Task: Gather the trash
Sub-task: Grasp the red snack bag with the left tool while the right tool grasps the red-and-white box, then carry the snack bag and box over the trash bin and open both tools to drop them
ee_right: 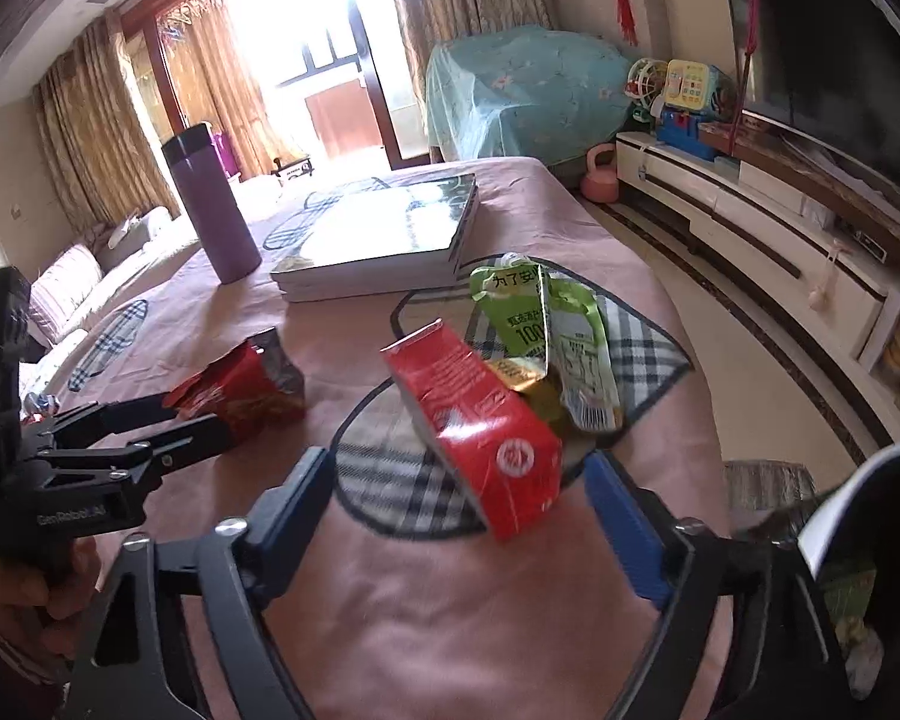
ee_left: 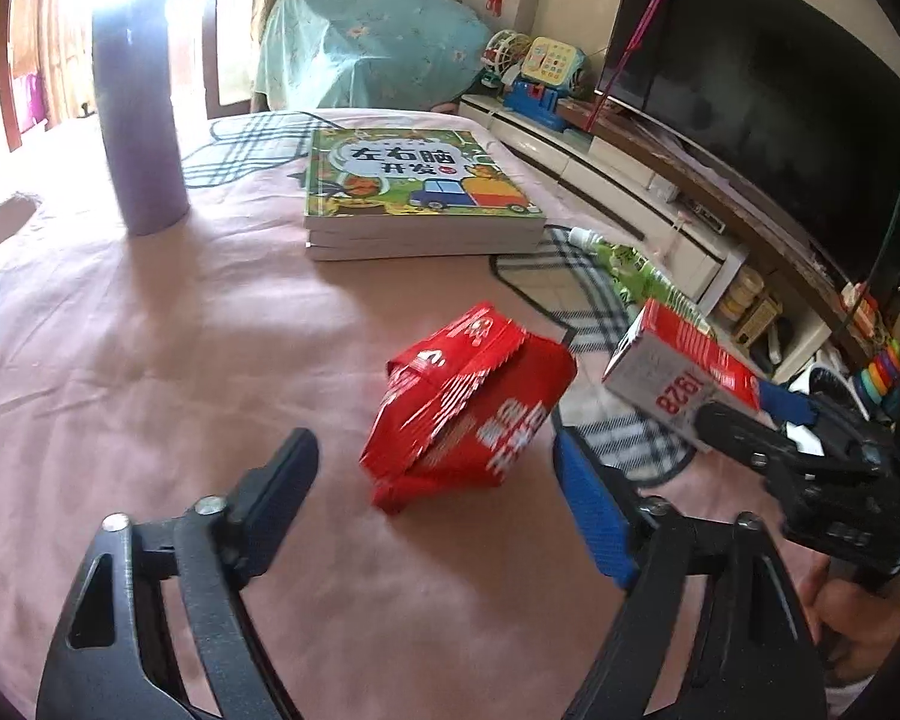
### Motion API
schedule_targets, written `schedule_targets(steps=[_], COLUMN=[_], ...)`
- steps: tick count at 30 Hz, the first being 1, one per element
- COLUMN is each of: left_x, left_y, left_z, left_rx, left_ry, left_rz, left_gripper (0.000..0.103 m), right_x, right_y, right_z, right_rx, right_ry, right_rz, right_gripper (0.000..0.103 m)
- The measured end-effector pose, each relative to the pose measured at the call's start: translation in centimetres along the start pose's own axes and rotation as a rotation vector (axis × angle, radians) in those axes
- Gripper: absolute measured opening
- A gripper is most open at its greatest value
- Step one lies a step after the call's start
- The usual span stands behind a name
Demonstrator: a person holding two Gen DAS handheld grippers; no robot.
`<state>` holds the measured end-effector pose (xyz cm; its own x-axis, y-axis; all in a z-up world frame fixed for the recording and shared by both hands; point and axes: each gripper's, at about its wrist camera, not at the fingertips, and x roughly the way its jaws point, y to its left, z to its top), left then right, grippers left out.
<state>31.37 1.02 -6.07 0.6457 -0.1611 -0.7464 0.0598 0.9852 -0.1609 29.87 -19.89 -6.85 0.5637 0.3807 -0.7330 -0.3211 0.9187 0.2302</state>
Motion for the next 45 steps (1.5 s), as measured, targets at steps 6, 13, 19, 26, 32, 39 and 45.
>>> schedule_targets(steps=[6,13,19,26,32,39,45], left_x=[0.9,-1.0,-3.8,-6.5,-8.1,-9.2,-9.6], left_y=[-0.3,-0.5,-0.5,-1.0,-2.4,-5.6,-8.7], left_z=[-0.3,-2.2,-4.5,-6.7,-7.9,-8.8,-9.4], left_rx=[-0.002,0.002,-0.013,-0.020,0.005,0.075,0.127], left_ry=[0.038,0.024,0.009,-0.010,-0.015,-0.019,-0.005], left_rz=[-0.033,-0.037,-0.065,-0.090,-0.094,-0.093,-0.128], left_gripper=[0.010,0.007,0.006,0.006,0.006,0.006,0.006], right_x=[0.4,-2.8,-5.8,-8.4,-10.1,-12.3,-14.8], right_y=[-0.5,-0.4,0.2,0.0,-0.7,-1.4,-2.2], right_z=[-0.5,-2.3,-3.9,-5.7,-7.0,-8.0,-9.0], right_rx=[0.031,0.075,0.097,0.135,0.171,0.198,0.226], right_ry=[0.020,-0.019,-0.050,-0.076,-0.094,-0.127,-0.159], right_rz=[-0.006,0.031,0.055,0.058,0.060,0.054,0.037], right_gripper=[0.035,0.034,0.034,0.034,0.034,0.034,0.034])
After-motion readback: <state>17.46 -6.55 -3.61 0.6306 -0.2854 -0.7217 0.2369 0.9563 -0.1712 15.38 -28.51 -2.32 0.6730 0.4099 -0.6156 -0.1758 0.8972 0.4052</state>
